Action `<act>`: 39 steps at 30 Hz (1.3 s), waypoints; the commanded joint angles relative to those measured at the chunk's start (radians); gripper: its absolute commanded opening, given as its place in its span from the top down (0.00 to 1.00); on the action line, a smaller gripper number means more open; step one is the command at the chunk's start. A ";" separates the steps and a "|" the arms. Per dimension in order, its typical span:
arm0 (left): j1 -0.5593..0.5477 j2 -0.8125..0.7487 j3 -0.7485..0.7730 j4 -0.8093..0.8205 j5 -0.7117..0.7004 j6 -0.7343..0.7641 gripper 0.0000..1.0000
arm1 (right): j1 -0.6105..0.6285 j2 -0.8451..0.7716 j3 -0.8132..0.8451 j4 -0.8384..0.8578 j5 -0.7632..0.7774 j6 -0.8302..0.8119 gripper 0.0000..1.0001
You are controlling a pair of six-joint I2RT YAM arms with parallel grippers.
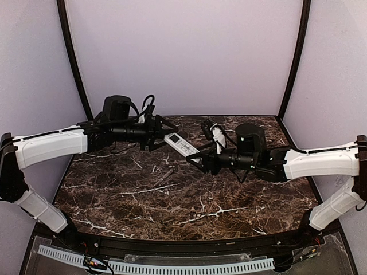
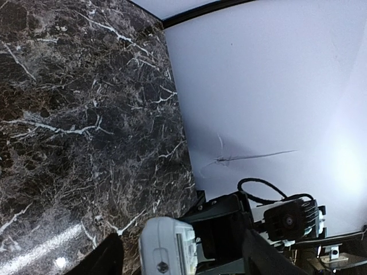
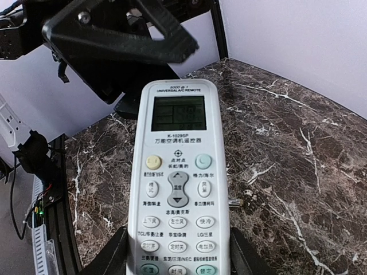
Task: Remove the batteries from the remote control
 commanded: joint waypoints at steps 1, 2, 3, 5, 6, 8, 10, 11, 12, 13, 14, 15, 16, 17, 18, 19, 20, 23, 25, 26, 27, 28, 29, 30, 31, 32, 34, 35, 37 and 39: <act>0.002 -0.082 -0.038 0.061 -0.042 0.090 0.15 | -0.031 -0.006 0.061 -0.048 -0.081 0.096 0.98; 0.002 -0.087 -0.036 0.052 -0.056 0.136 0.10 | -0.044 -0.009 0.072 -0.068 -0.112 0.117 0.99; 0.002 -0.097 -0.027 0.022 -0.065 0.160 0.04 | -0.057 -0.011 0.083 -0.085 -0.145 0.139 1.00; 0.002 -0.114 -0.024 -0.002 -0.083 0.234 0.02 | -0.086 -0.019 0.097 -0.107 -0.221 0.192 1.00; 0.002 -0.121 -0.027 -0.002 -0.087 0.274 0.02 | -0.103 -0.022 0.100 -0.111 -0.266 0.226 1.00; 0.002 -0.149 -0.045 0.025 -0.080 0.330 0.01 | -0.150 -0.033 0.100 -0.108 -0.347 0.300 1.00; 0.002 -0.171 -0.079 0.076 -0.063 0.375 0.01 | -0.181 -0.038 0.097 -0.095 -0.411 0.379 1.00; 0.002 -0.177 -0.100 0.110 -0.059 0.387 0.02 | -0.193 -0.040 0.093 -0.079 -0.439 0.420 1.00; 0.002 -0.185 -0.109 0.125 -0.050 0.410 0.01 | -0.203 -0.043 0.081 -0.040 -0.474 0.465 1.00; 0.002 -0.188 -0.122 0.154 -0.043 0.418 0.01 | -0.212 -0.044 0.069 0.006 -0.509 0.528 1.00; 0.003 -0.188 -0.129 0.174 -0.030 0.432 0.01 | -0.219 -0.044 0.056 0.061 -0.542 0.576 1.00; 0.002 -0.186 -0.135 0.185 -0.020 0.438 0.01 | -0.224 -0.041 0.047 0.117 -0.575 0.620 1.00; 0.002 -0.180 -0.137 0.212 0.006 0.448 0.01 | -0.227 -0.036 0.043 0.163 -0.606 0.662 1.00; 0.002 -0.178 -0.141 0.227 0.021 0.453 0.02 | -0.229 -0.026 0.043 0.208 -0.638 0.700 1.00; 0.002 -0.172 -0.143 0.261 0.060 0.469 0.01 | -0.233 -0.015 0.046 0.244 -0.670 0.740 1.00; 0.002 -0.170 -0.146 0.276 0.082 0.479 0.01 | -0.236 -0.004 0.050 0.280 -0.700 0.780 1.00; 0.002 -0.166 -0.144 0.288 0.123 0.507 0.01 | -0.240 0.006 0.054 0.323 -0.730 0.816 1.00; 0.002 -0.165 -0.141 0.289 0.174 0.578 0.02 | -0.248 0.027 0.052 0.442 -0.795 0.923 1.00; 0.002 -0.163 -0.145 0.317 0.224 0.607 0.02 | -0.250 0.040 0.050 0.514 -0.822 0.980 1.00; 0.002 -0.160 -0.153 0.360 0.240 0.609 0.02 | -0.250 0.049 0.052 0.542 -0.835 1.007 1.00; 0.002 -0.161 -0.159 0.387 0.280 0.605 0.02 | -0.249 0.059 0.050 0.579 -0.848 1.037 1.00; 0.002 -0.160 -0.167 0.445 0.298 0.593 0.02 | -0.249 0.069 0.048 0.617 -0.863 1.074 1.00; 0.002 -0.160 -0.168 0.464 0.322 0.590 0.02 | -0.250 0.083 0.046 0.660 -0.875 1.113 1.00; 0.002 -0.163 -0.166 0.480 0.329 0.598 0.02 | -0.249 0.094 0.044 0.700 -0.885 1.147 1.00; 0.003 -0.163 -0.164 0.479 0.336 0.616 0.02 | -0.249 0.107 0.042 0.732 -0.894 1.178 1.00; 0.002 -0.164 -0.155 0.465 0.336 0.628 0.02 | -0.250 0.116 0.042 0.762 -0.902 1.204 1.00; 0.002 -0.161 -0.134 0.437 0.334 0.658 0.02 | -0.250 0.129 0.045 0.792 -0.916 1.237 1.00; 0.002 -0.154 -0.128 0.434 0.345 0.664 0.02 | -0.249 0.134 0.048 0.793 -0.924 1.244 1.00; 0.002 -0.140 -0.113 0.445 0.368 0.655 0.02 | -0.248 0.143 0.053 0.794 -0.937 1.257 1.00; 0.002 -0.122 -0.104 0.485 0.395 0.636 0.04 | -0.247 0.151 0.055 0.810 -0.942 1.271 1.00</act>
